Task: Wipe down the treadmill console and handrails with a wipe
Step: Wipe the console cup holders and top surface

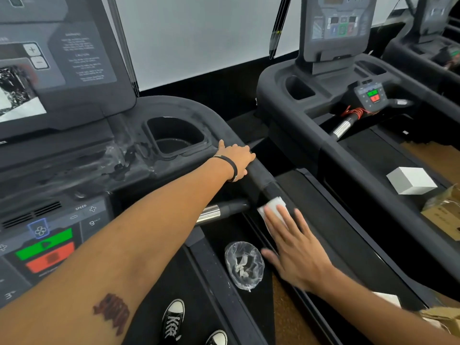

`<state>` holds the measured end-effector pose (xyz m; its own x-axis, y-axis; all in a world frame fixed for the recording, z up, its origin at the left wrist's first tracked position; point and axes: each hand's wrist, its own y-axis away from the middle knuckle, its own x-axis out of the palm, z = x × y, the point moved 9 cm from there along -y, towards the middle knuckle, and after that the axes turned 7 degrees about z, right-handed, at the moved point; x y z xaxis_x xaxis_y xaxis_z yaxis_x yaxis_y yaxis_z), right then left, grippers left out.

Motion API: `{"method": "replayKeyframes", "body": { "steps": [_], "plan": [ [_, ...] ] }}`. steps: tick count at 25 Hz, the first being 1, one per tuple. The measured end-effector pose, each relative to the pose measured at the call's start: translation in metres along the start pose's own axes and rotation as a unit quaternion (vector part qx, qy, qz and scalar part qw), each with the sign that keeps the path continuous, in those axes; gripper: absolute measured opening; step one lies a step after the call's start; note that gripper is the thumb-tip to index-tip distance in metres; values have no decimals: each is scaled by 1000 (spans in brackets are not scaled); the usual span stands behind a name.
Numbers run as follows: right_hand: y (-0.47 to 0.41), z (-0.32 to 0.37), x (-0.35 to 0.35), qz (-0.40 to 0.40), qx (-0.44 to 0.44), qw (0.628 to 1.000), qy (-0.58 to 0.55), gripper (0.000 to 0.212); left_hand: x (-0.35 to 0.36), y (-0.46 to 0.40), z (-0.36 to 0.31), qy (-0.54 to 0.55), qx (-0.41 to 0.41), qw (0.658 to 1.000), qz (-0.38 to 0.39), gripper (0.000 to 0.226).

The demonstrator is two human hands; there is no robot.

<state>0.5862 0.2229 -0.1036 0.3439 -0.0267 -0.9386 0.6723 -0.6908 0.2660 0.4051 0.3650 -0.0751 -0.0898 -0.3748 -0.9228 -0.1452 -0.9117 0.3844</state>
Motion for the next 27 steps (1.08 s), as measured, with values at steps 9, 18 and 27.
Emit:
{"method": "replayKeyframes", "body": {
  "steps": [9, 18, 27],
  "plan": [
    [-33, -9, -5, -2, 54, 994, -92, 77, -4, 3, 5, -18, 23, 1000, 10, 63],
    [-10, -20, -13, 45, 100, 976, -190, 79, 6, 60, 11, 101, 70, 980, -156, 55],
    [-160, 1, -47, 19, 83, 978, -189, 88, 91, 103, 6, 141, 52, 989, -5, 54]
  ]
}}
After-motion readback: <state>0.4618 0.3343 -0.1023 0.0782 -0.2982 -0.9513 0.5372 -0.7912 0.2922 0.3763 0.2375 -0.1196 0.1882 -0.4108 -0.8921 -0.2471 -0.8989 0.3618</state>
